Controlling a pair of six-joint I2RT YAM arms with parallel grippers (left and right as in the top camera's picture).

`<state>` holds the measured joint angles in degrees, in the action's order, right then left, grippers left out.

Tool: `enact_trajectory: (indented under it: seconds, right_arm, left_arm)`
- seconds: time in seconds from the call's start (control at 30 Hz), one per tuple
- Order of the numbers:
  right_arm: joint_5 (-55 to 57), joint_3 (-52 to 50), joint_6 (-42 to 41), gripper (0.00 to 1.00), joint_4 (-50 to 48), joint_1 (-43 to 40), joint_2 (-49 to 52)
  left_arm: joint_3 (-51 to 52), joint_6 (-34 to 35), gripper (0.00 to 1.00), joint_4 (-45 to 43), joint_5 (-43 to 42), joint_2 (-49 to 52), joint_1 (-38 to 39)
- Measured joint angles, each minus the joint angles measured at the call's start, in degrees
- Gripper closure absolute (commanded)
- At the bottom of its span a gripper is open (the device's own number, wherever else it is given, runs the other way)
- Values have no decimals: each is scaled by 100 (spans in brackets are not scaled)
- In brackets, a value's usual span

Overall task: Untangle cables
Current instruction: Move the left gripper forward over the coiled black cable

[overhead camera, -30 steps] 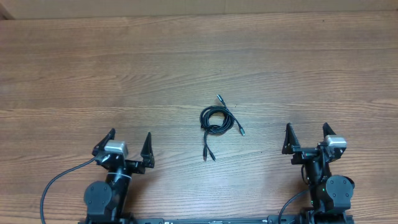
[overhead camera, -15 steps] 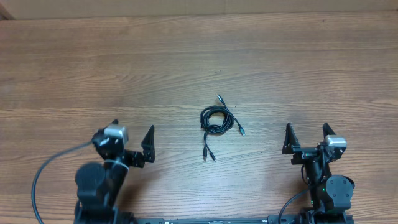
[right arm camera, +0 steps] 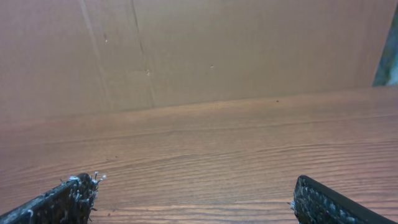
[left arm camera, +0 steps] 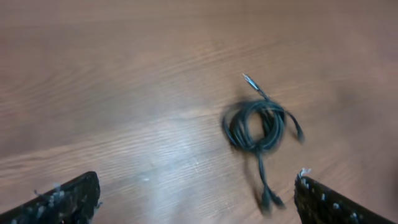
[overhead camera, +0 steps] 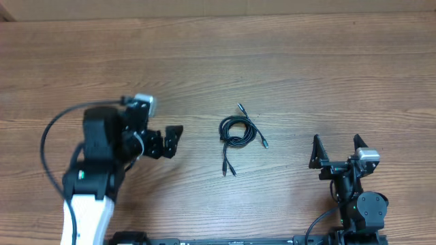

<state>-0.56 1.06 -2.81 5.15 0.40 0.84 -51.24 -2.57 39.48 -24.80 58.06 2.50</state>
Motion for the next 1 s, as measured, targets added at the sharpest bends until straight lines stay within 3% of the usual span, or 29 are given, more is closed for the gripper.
enact_trajectory:
  seconds: [0.23, 0.53, 0.8, 1.0]
  right_arm:
    - [0, 0, 0, 0, 4, 0, 0]
    - [0, 0, 2, 0, 2, 0, 0]
    - [0, 0, 2, 0, -2, 0, 0]
    - [0, 0, 2, 0, 0, 0, 0]
  left_arm:
    - [-518, -367, 0, -17, -544, 1434, 754]
    - [-518, -254, 0, -697, -933, 2686, 925]
    - [-518, -509, 25, -1202, -946, 3445, 1047]
    - [-520, -723, 38, -1941, -352, 3836, 1711]
